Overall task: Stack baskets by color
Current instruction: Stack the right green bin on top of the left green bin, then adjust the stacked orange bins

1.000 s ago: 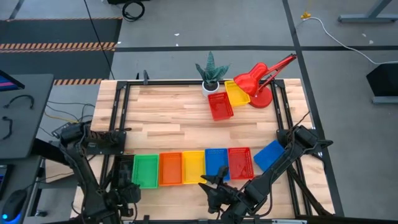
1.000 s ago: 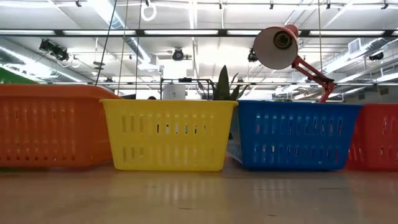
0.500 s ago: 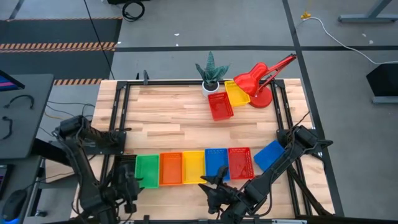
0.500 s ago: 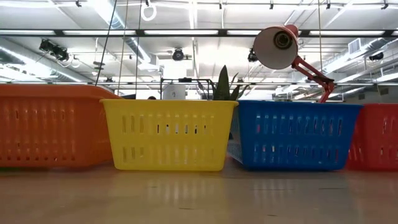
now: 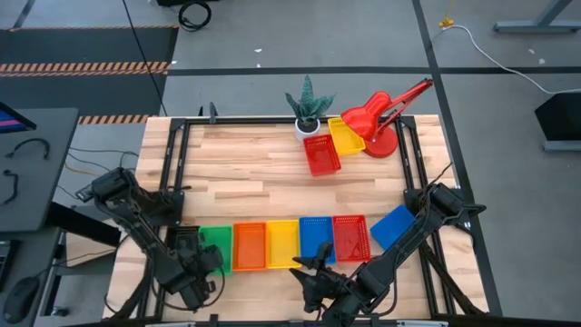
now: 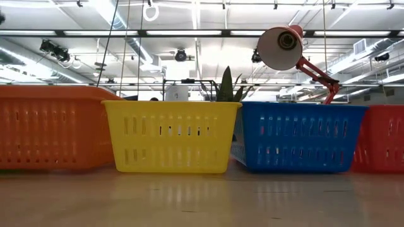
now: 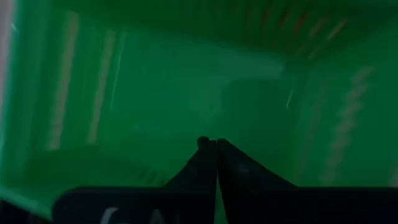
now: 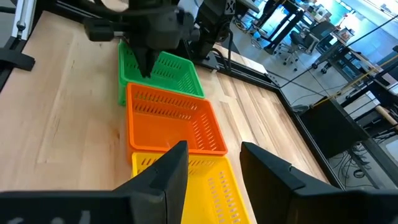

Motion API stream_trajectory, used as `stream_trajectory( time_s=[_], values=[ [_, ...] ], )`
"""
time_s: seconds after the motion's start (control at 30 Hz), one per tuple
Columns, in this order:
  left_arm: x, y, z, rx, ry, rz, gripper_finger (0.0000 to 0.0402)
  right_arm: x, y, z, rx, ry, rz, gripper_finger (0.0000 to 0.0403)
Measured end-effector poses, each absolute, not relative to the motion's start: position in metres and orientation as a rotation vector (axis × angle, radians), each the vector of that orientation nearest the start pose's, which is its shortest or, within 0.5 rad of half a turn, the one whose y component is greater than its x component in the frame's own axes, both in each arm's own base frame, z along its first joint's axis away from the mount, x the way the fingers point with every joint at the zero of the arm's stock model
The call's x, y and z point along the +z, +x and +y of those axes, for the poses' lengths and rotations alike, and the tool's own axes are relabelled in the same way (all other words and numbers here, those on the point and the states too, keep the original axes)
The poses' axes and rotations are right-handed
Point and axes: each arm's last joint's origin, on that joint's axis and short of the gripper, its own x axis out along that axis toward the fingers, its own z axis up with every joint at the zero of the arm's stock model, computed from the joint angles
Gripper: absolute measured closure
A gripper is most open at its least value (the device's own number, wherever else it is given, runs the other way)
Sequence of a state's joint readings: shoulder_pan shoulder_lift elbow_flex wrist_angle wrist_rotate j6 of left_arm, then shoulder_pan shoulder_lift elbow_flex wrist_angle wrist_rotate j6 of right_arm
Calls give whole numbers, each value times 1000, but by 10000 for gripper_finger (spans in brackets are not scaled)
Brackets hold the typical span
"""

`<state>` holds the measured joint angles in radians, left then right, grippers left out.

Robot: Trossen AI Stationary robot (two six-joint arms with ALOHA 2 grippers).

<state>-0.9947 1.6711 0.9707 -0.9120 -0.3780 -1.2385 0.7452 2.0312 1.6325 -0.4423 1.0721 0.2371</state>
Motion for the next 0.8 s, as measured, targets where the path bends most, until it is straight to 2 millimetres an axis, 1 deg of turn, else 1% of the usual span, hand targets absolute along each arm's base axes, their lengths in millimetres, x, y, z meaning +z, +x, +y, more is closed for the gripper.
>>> stream_trajectory(
  time_s=[0.07,0.17,0.27,0.4,0.5,0.57,0.67,0.8],
  values=[
    [157,152,-215,345,-7,1286,382,239,341,280,-363,-436,474,251],
    [162,147,-213,363,-2,1308,391,239,341,280,-363,-435,474,251],
    [172,141,-213,374,-15,1308,397,239,341,280,-364,-430,473,251],
    [186,133,-210,407,-27,1304,389,239,341,280,-364,-430,473,251],
    [193,132,-206,416,-46,1245,386,239,341,280,-364,-430,473,251],
    [195,139,-205,425,-54,1154,389,239,341,280,-364,-430,473,251],
    [197,156,-200,437,-62,1021,396,239,341,280,-365,-430,474,251],
    [198,192,-196,330,-67,953,396,239,342,279,-367,-430,474,251]
  ],
)
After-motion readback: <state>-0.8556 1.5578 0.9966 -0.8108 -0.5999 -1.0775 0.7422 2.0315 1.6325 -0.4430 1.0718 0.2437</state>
